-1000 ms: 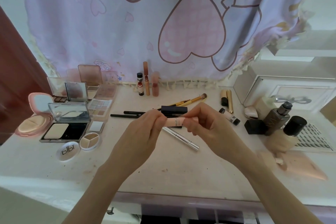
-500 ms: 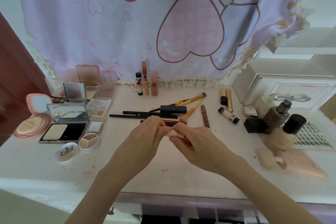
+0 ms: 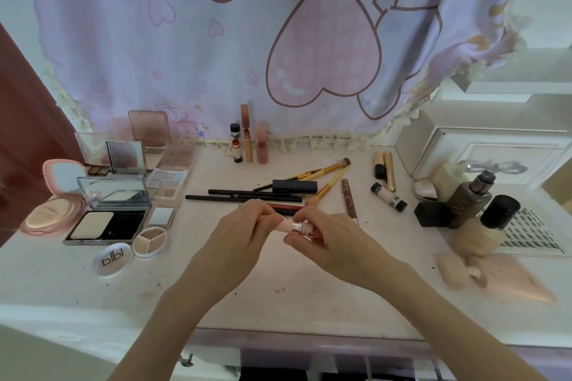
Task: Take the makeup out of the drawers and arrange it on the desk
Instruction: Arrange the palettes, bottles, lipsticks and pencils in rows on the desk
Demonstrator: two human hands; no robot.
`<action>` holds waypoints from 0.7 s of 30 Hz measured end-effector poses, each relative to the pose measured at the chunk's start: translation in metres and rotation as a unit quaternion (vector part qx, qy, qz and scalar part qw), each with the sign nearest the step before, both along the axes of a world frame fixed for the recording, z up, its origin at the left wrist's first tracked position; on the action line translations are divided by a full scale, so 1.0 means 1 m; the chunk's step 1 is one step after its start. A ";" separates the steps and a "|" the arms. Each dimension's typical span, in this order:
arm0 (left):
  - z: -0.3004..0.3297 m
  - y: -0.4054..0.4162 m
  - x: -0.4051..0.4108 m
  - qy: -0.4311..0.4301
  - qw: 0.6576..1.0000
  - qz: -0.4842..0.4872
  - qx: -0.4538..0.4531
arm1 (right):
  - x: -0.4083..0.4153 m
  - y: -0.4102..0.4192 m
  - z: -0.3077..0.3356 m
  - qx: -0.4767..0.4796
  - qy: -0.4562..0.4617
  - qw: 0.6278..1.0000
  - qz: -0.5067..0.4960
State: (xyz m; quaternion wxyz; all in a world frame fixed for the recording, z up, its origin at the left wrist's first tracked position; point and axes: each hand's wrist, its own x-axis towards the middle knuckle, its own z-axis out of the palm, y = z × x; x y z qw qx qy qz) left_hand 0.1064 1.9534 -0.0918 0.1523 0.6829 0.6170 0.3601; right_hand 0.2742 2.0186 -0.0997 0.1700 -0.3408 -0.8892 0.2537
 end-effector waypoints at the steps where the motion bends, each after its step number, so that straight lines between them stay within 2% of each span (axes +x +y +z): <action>1: -0.001 0.000 -0.001 -0.006 1.000 0.003 0.003 | 0.001 0.001 0.001 -0.010 0.000 1.000 -0.004; 8: -0.007 -0.004 -0.008 -0.009 0.999 0.004 -0.033 | 0.010 0.002 0.004 -0.053 0.015 0.998 0.014; 12: -0.014 -0.008 -0.012 -0.015 0.999 0.027 -0.044 | 0.014 0.001 -0.002 -0.022 0.027 0.999 -0.024; 17: -0.037 -0.018 -0.022 -0.070 0.984 0.156 -0.056 | 0.006 -0.009 -0.022 -0.028 0.067 0.991 -0.114; 21: -0.055 -0.022 -0.033 -0.049 0.961 0.266 -0.051 | -0.021 -0.022 -0.036 -0.028 0.054 0.989 -0.134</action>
